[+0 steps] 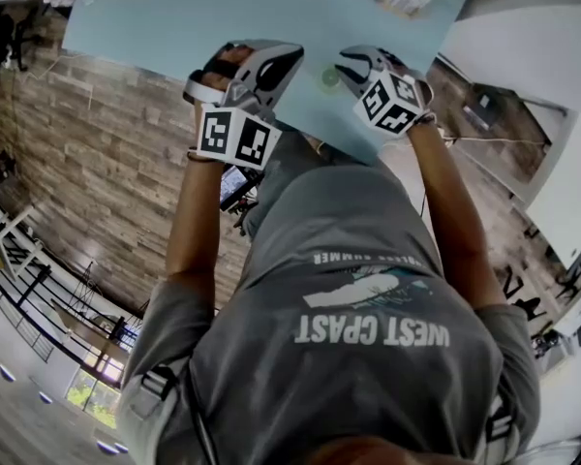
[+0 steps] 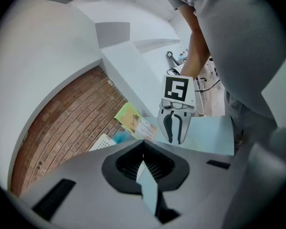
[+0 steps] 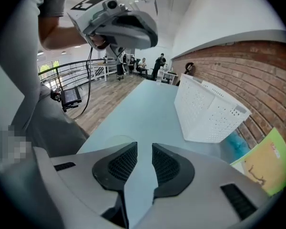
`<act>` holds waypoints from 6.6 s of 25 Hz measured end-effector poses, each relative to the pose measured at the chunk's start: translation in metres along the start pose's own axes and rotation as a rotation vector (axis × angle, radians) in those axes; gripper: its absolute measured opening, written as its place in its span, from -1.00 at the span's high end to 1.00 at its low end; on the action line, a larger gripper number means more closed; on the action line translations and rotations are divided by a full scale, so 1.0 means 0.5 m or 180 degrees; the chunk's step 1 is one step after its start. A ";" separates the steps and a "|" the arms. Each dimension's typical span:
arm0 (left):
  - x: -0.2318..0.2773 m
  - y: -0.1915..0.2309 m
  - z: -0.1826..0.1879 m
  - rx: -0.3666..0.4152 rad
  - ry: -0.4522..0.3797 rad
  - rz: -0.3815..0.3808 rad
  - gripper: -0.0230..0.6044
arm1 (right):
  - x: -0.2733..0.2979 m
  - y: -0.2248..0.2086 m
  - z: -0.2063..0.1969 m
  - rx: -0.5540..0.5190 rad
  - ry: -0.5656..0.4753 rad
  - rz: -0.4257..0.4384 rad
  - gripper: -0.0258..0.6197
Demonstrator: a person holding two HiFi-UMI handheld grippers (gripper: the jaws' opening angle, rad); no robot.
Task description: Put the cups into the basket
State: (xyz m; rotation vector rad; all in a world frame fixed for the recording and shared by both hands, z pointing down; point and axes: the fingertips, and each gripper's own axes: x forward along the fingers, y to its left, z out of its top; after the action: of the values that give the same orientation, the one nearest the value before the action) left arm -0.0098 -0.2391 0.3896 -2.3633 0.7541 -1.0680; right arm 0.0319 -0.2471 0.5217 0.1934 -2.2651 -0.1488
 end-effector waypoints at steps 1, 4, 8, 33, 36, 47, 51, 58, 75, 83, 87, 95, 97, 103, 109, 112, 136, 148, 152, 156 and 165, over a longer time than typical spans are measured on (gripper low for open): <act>0.002 0.012 -0.003 0.0000 -0.0011 0.0011 0.92 | 0.014 0.002 -0.011 0.0002 0.0090 0.0068 0.65; 0.012 0.056 -0.014 0.0014 -0.0084 0.0019 0.92 | 0.054 -0.007 -0.040 0.0058 0.0301 0.0167 0.65; 0.032 0.108 -0.039 0.0023 -0.0186 -0.0033 0.92 | 0.083 -0.047 -0.046 0.0096 0.0521 0.0125 0.68; 0.077 0.163 -0.107 -0.0030 -0.0437 -0.0317 0.92 | 0.032 0.070 0.020 0.0556 0.0363 0.0744 0.58; 0.079 0.168 -0.112 -0.0049 -0.0447 -0.0306 0.92 | 0.047 0.089 -0.026 0.0270 0.0722 0.0755 0.58; 0.082 0.233 -0.122 0.0041 -0.0484 -0.0179 0.92 | 0.072 0.065 -0.021 0.0173 0.0894 0.0788 0.83; 0.075 0.284 -0.128 0.0103 -0.0486 -0.0062 0.92 | 0.020 -0.021 0.086 0.0052 0.0630 0.0376 0.83; 0.078 0.344 -0.141 0.0186 -0.0504 0.0032 0.92 | -0.063 -0.140 0.262 -0.0248 0.0220 -0.0122 0.83; 0.114 0.463 -0.205 0.0296 -0.0537 -0.0113 0.92 | -0.057 -0.294 0.418 -0.0276 0.0049 -0.0404 0.83; 0.171 0.513 -0.223 0.0328 -0.0551 -0.0252 0.92 | -0.039 -0.394 0.441 -0.0180 -0.0009 -0.0493 0.83; 0.196 0.535 -0.245 0.0304 -0.0522 -0.0339 0.92 | -0.011 -0.443 0.458 -0.0146 -0.0025 -0.0463 0.83; 0.254 0.558 -0.284 0.0322 -0.0314 -0.0492 0.92 | 0.054 -0.524 0.441 -0.0086 0.0026 -0.0385 0.83; 0.268 0.560 -0.300 0.0333 -0.0252 -0.0534 0.92 | 0.078 -0.541 0.428 -0.0062 0.0071 -0.0363 0.83; 0.307 0.559 -0.344 0.0331 -0.0168 -0.0647 0.92 | 0.163 -0.580 0.385 0.0036 0.0228 -0.0221 0.83; 0.333 0.553 -0.377 0.0304 -0.0101 -0.0719 0.92 | 0.242 -0.598 0.335 0.0109 0.0384 -0.0036 0.83; 0.342 0.552 -0.378 0.0310 -0.0100 -0.0739 0.92 | 0.276 -0.601 0.311 0.0153 0.0421 -0.0008 0.83; 0.377 0.539 -0.358 0.0299 -0.0271 -0.0790 0.92 | 0.398 -0.577 0.210 0.0377 0.0695 0.0304 0.83; 0.368 0.544 -0.350 0.0296 -0.0305 -0.0724 0.92 | 0.403 -0.566 0.202 0.0350 0.0789 0.0419 0.82; 0.356 0.552 -0.345 0.0303 -0.0307 -0.0665 0.92 | 0.382 -0.580 0.229 0.0128 0.0731 0.0208 0.82; 0.335 0.560 -0.336 0.0257 -0.0311 -0.0629 0.92 | 0.336 -0.608 0.274 -0.0018 0.0599 -0.0139 0.82; 0.271 0.569 -0.348 0.0215 -0.0276 -0.0577 0.92 | 0.262 -0.581 0.388 -0.0336 0.0370 -0.0283 0.87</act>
State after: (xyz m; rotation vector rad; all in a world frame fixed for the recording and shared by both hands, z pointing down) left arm -0.1547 -0.5685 0.4024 -2.4383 0.4727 -1.0373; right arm -0.1742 -0.5483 0.4448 0.2407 -2.1278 -0.2958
